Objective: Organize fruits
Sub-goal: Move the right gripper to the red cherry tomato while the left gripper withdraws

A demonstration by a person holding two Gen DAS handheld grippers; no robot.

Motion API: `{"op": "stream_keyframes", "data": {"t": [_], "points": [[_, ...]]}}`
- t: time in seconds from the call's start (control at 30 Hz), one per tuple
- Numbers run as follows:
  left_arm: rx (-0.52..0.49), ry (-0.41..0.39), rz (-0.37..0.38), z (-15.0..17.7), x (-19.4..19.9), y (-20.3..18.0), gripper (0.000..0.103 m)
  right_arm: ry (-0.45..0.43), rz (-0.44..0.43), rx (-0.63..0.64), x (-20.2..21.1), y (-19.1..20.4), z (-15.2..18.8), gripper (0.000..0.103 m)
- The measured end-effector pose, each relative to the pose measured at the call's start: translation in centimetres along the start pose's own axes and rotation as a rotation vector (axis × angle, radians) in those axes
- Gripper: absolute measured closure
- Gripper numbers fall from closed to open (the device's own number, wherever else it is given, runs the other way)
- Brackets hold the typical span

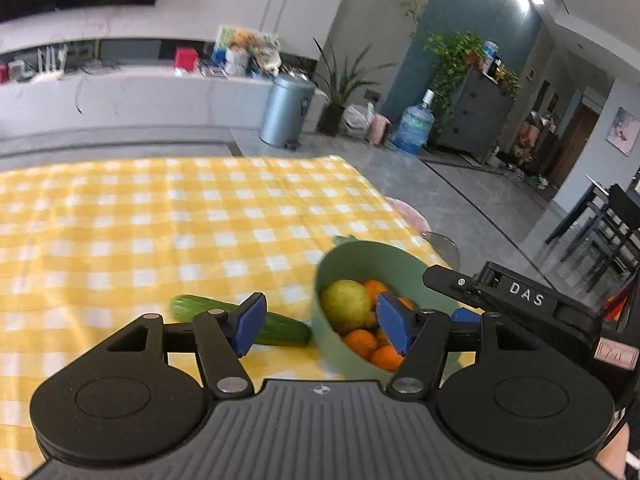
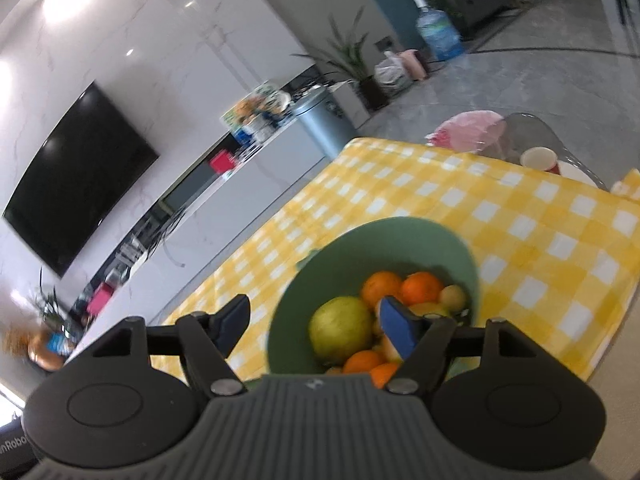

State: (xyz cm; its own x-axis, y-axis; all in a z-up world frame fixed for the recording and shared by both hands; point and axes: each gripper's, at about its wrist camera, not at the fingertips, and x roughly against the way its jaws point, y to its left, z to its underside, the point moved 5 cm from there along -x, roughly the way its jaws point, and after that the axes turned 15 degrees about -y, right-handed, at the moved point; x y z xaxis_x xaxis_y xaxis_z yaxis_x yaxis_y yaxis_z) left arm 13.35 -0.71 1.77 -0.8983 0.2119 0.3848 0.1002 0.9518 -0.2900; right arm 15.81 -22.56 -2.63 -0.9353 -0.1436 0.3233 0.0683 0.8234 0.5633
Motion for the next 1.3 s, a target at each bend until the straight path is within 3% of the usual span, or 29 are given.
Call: {"op": "stream_keyframes", "data": {"t": [0.13, 0.4, 0.63, 0.77, 1.0, 1.1, 1.3], "points": [[0.052, -0.023, -0.031, 0.0, 1.9, 2.1, 0.029, 0.024, -0.050, 0.041, 0.3, 2.8, 1.3, 0.038], [0.146, -0.052, -0.177, -0.9, 4.5, 8.4, 0.028, 0.126, -0.121, 0.146, 0.3, 8.2, 5.2, 0.044], [0.216, -0.027, -0.275, -0.3, 5.1, 14.0, 0.028, 0.239, -0.142, 0.249, -0.3, 11.1, 9.5, 0.053], [0.269, 0.020, -0.261, 1.0, 5.1, 16.6, 0.028, 0.329, -0.133, 0.292, -1.0, 12.2, 12.4, 0.059], [0.287, 0.108, -0.273, 3.0, 4.6, 18.4, 0.028, 0.484, -0.093, 0.330, -2.4, 12.7, 17.9, 0.061], [0.289, 0.128, -0.273, 3.6, 4.3, 18.9, 0.029, 0.524, -0.080, 0.359, -3.0, 13.0, 19.9, 0.072], [0.306, 0.147, -0.275, 4.1, 4.0, 19.7, 0.028, 0.554, -0.086, 0.397, -3.7, 14.0, 22.1, 0.073]]}}
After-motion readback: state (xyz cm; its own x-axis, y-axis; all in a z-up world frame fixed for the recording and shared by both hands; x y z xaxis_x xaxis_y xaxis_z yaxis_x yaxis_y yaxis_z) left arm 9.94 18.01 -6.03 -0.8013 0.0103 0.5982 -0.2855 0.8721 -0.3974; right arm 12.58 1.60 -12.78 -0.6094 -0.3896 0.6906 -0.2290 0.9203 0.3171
